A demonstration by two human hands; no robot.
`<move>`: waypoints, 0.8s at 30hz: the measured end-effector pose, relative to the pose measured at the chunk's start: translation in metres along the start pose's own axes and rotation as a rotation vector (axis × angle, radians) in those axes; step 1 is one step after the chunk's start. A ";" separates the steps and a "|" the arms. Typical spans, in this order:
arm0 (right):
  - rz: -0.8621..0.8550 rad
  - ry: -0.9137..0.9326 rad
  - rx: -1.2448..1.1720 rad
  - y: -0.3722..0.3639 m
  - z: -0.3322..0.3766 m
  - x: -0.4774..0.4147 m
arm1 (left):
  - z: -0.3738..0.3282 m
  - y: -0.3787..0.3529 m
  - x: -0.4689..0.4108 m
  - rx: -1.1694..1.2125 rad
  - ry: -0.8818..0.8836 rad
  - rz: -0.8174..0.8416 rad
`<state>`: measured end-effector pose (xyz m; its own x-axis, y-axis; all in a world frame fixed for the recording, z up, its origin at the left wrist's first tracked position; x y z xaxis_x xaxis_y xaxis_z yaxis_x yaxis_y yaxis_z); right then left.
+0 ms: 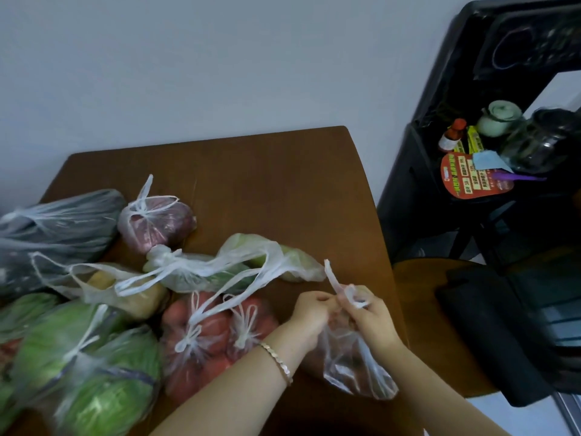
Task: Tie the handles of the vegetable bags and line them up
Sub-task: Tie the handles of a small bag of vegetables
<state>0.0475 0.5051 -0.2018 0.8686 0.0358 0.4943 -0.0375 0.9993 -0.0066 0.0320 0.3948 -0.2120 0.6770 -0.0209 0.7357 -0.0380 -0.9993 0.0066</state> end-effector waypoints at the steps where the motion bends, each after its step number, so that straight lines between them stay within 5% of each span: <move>1: 0.011 0.045 0.024 0.000 -0.001 -0.001 | 0.000 0.000 0.001 0.020 0.018 0.007; 8: 0.081 0.004 -0.007 -0.004 0.003 -0.001 | -0.003 0.001 0.010 0.173 -0.110 0.235; 16: -0.135 -0.338 -0.030 0.001 -0.014 -0.010 | 0.007 0.001 0.018 -0.226 -0.512 0.053; 20: -0.224 -0.196 0.328 0.003 -0.010 -0.010 | 0.006 -0.001 0.023 -0.334 -0.659 0.090; 24: -0.024 -0.021 0.331 0.001 -0.003 0.001 | -0.005 0.003 0.022 -0.331 -0.705 0.022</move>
<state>0.0499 0.5058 -0.2043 0.8607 0.0083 0.5090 -0.1787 0.9412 0.2868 0.0436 0.3911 -0.1925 0.9768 -0.1670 0.1342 -0.1991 -0.9389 0.2809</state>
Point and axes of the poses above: each hand's wrist, its own x-axis away from the middle knuckle, its own y-axis out of the back of the hand, z = x × y, the point moved 2 cm from there along -x, towards the middle knuckle, and after that the axes turned 3 degrees about x, right-handed, at the moved point
